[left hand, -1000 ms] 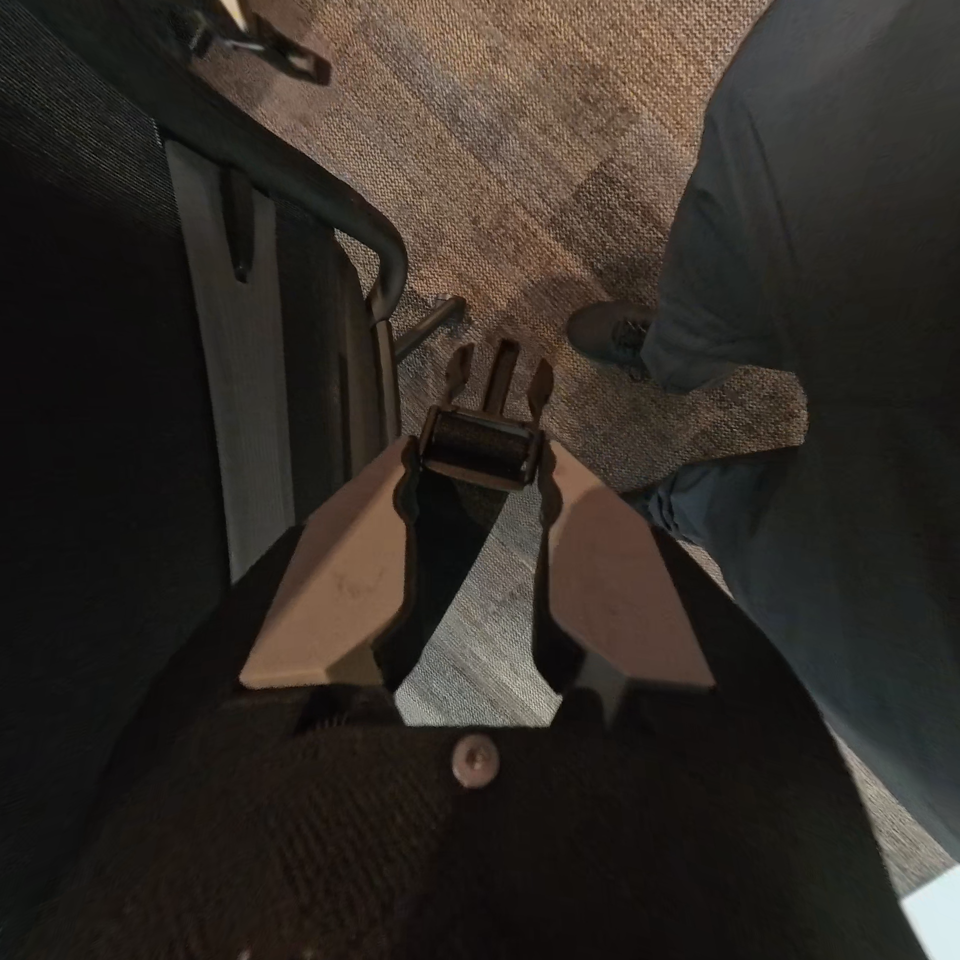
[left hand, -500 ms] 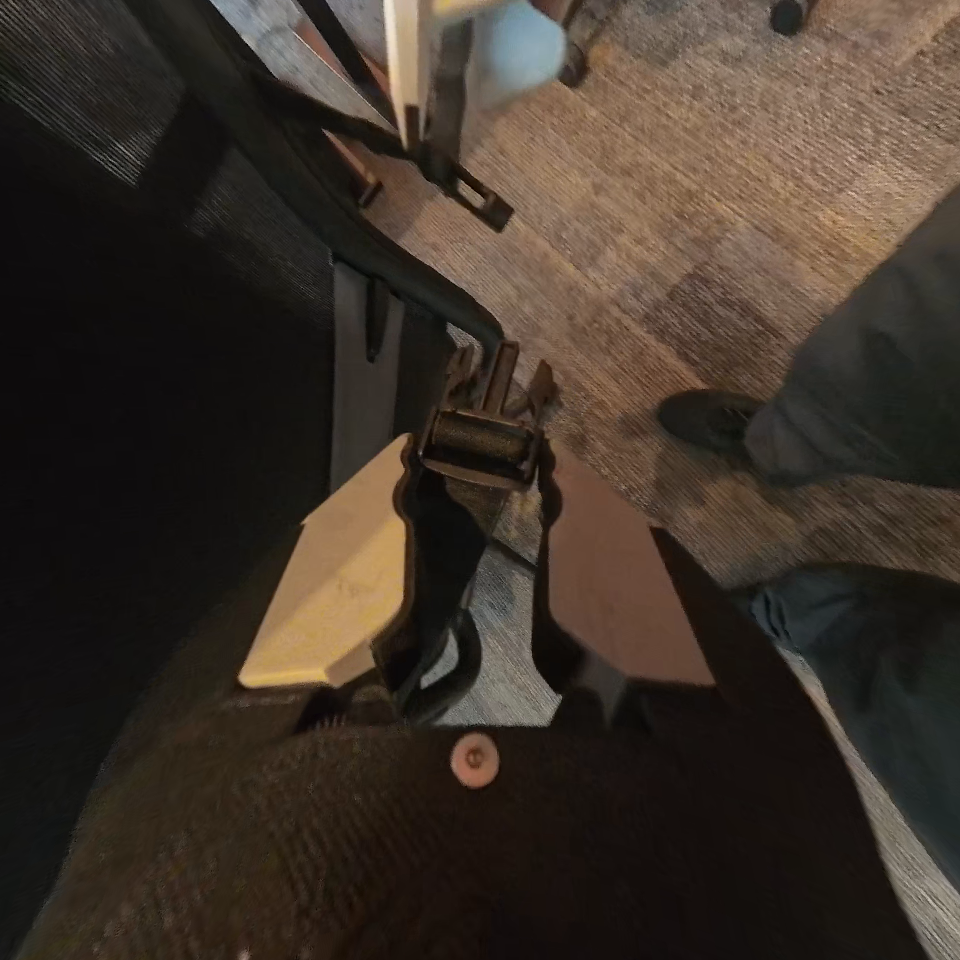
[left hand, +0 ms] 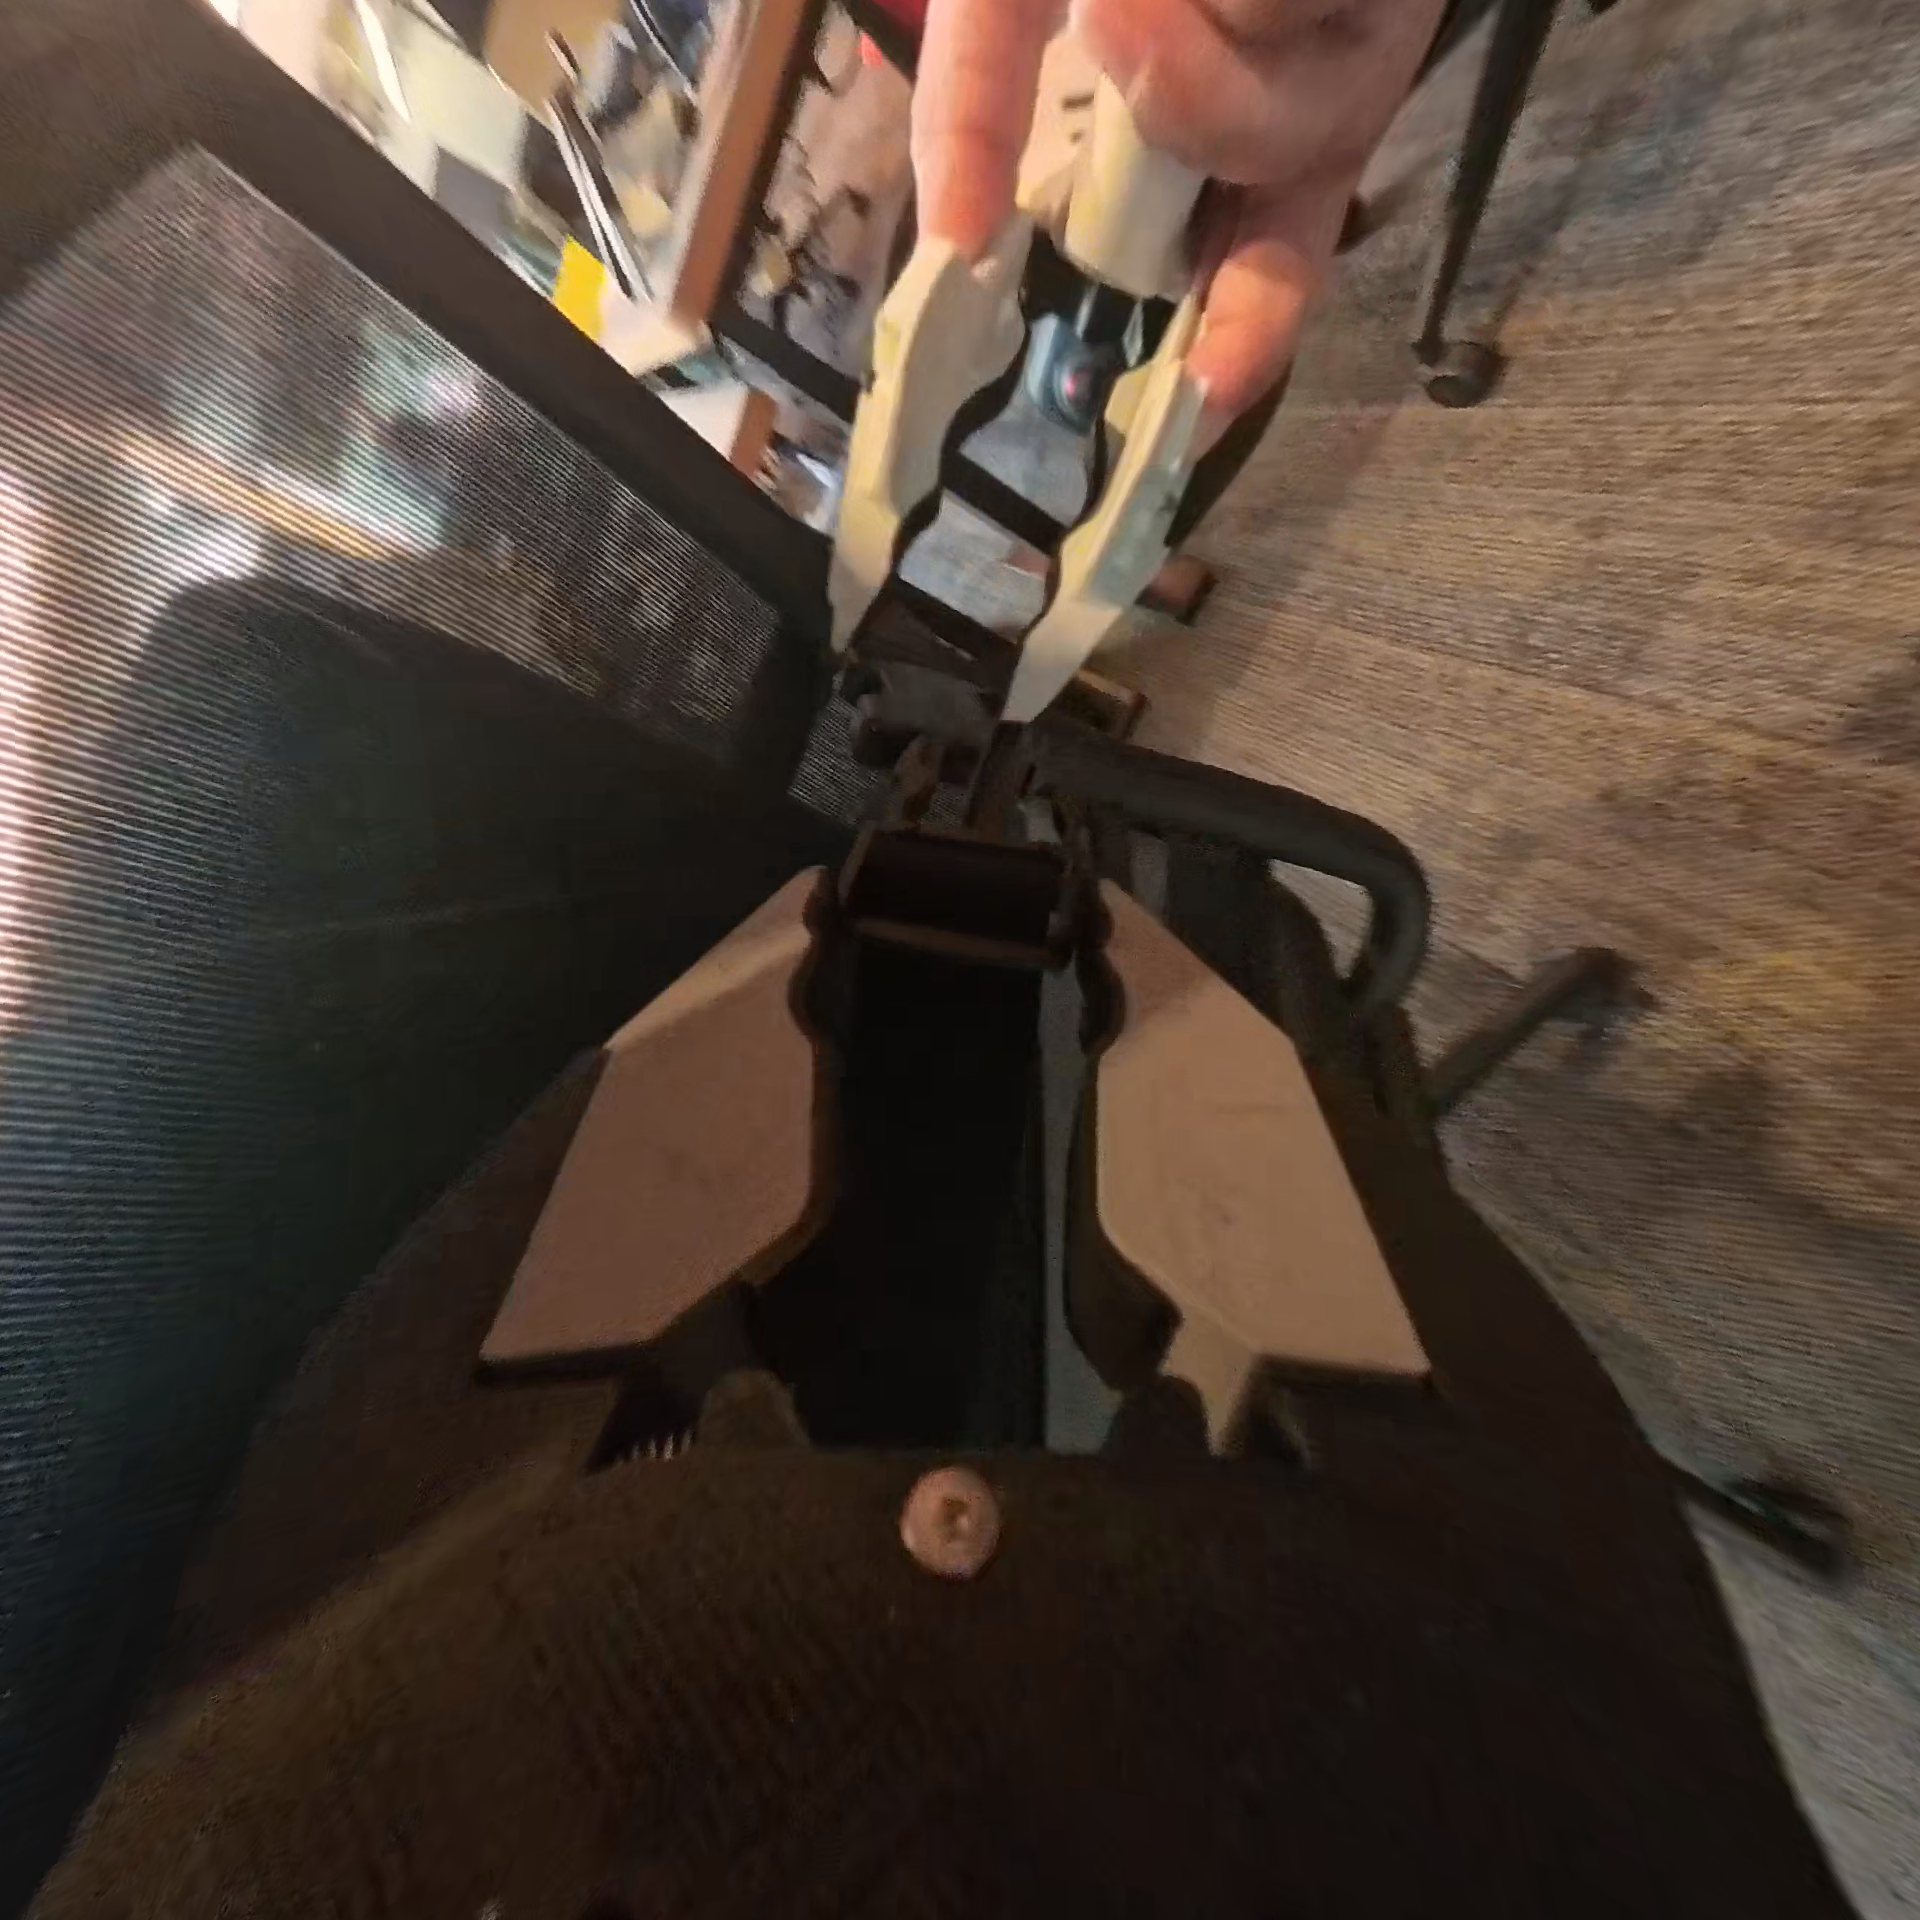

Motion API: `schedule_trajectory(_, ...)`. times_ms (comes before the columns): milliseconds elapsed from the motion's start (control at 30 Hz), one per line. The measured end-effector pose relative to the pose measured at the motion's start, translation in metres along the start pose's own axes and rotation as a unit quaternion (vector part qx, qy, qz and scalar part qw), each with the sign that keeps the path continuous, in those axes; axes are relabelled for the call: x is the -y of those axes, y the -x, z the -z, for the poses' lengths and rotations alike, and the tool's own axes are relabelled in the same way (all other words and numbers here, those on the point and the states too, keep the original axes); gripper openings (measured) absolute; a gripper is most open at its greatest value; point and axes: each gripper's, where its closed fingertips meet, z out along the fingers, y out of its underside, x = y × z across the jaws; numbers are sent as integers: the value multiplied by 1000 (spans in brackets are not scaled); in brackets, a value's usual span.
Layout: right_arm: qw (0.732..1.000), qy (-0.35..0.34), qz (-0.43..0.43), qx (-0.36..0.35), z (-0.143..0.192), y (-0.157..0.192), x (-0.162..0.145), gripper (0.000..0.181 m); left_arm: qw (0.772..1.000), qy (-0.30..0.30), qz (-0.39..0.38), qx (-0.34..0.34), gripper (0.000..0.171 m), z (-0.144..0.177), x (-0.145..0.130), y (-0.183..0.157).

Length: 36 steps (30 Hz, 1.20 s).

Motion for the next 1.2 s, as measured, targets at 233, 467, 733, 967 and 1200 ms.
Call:
schedule_trajectory(233, 999, 25, -33, 15, -11, 9, 6, 35, 988, -56, -113, 89, 44, -1, -3, -1)
schedule_trajectory(467, 999, 1, -42, 34, -10, 5, 9, 35, 981, -46, -122, 147, 44, -8, -18, 10)
schedule_trajectory(733, 999, 13, -34, 22, -2, 9, 15, 35, 976, -40, -131, 169, 44, -12, -23, 18)
schedule_trajectory(967, 999, -7, -34, 35, -4, 13, 18, 34, 975, -38, -131, 176, 44, -16, -22, 24)
schedule_trajectory(1200, 998, -43, -28, 43, -10, 12, 23, 34, 975, -33, -123, 181, 44, -19, -24, 26)
